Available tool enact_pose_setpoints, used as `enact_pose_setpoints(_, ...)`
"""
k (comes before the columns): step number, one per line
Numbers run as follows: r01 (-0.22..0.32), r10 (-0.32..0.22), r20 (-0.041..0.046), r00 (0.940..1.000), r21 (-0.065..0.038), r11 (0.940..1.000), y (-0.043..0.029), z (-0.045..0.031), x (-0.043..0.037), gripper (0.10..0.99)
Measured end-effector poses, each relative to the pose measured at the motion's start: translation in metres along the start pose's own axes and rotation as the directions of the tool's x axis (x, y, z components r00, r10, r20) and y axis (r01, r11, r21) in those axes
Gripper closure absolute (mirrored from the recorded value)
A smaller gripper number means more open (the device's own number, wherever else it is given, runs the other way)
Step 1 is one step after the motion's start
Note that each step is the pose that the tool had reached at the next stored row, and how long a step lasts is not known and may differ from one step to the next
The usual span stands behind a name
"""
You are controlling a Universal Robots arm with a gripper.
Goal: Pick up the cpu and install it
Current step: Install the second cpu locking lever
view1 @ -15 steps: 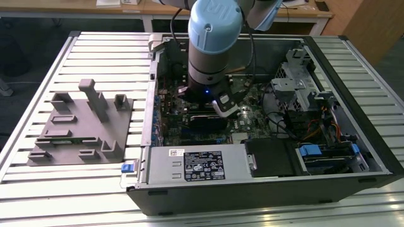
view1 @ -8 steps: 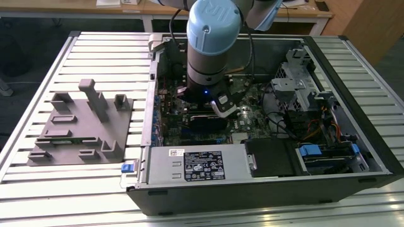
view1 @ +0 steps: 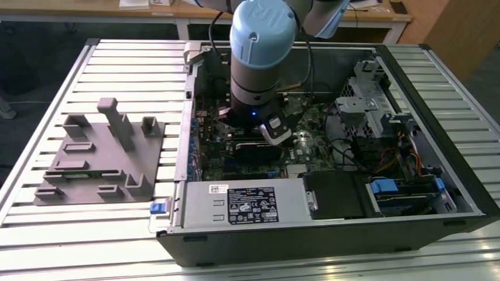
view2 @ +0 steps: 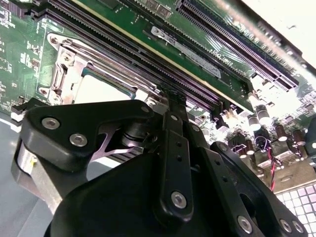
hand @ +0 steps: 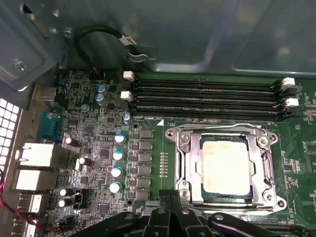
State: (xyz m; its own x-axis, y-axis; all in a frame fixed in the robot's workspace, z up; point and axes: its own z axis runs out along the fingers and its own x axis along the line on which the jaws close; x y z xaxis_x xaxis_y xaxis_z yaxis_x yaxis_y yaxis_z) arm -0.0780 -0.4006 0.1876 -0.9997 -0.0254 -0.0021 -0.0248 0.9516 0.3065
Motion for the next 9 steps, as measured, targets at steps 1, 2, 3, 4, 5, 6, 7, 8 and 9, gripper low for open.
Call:
enact_pose_setpoints(1, 0.000, 0.000, 0.0000, 1.0000, 0.000, 1.0000, 0.0000, 0.0001, 0.0002, 0.980)
enact_pose_setpoints(2, 0.000, 0.000, 0.0002, 1.0000, 0.002, 1.0000, 0.0001, 0.0002, 0.0005, 0.980)
enact_pose_setpoints(3, 0.000, 0.000, 0.0002, 1.0000, 0.004, 1.0000, 0.0001, 0.0002, 0.0008, 0.980)
enact_pose_setpoints(4, 0.000, 0.000, 0.0001, 1.0000, 0.007, 1.0000, 0.0001, 0.0001, 0.0011, 0.980)
enact_pose_setpoints(5, 0.000, 0.000, -0.0003, 1.0000, 0.012, 0.9999, 0.0001, 0.0000, 0.0014, 0.980)
enact_pose_setpoints(6, 0.000, 0.000, -0.0004, 1.0000, 0.016, 0.9999, 0.0002, 0.0000, 0.0016, 0.980)
enact_pose_setpoints(7, 0.000, 0.000, -0.0004, 1.0000, 0.018, 0.9998, 0.0005, 0.0001, 0.0018, 0.980)
enact_pose_setpoints(8, 0.000, 0.000, -0.0005, 1.0000, 0.019, 0.9998, 0.0007, 0.0002, 0.0018, 0.980)
enact_pose_setpoints(9, 0.000, 0.000, -0.0005, 1.0000, 0.019, 0.9998, 0.0009, 0.0002, 0.0019, 0.980)
